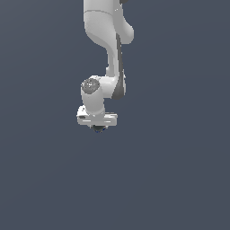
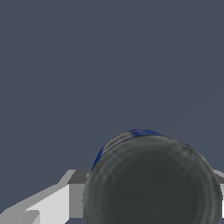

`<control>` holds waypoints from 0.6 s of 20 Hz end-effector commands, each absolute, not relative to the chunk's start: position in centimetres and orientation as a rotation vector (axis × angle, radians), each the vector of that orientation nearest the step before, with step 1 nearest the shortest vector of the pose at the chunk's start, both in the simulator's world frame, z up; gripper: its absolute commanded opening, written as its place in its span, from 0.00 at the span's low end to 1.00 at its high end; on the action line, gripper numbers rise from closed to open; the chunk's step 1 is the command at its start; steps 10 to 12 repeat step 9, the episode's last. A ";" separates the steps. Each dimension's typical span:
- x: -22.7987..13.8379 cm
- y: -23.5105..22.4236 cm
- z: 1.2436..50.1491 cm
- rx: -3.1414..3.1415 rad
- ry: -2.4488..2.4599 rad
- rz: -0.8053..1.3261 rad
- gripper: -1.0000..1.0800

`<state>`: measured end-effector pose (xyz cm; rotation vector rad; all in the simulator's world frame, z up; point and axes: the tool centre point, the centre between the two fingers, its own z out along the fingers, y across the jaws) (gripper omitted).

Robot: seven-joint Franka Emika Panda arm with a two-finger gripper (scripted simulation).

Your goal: Pick up the object and move it to a goal position.

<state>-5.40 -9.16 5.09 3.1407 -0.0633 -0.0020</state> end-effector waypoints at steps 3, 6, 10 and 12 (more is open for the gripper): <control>-6.7 -11.6 5.6 3.141 -0.061 0.000 0.00; -7.1 -12.5 5.8 3.141 -0.061 0.000 0.00; -7.2 -12.8 5.9 3.141 -0.061 0.000 0.00; -7.2 -12.8 5.9 3.141 -0.061 0.000 0.00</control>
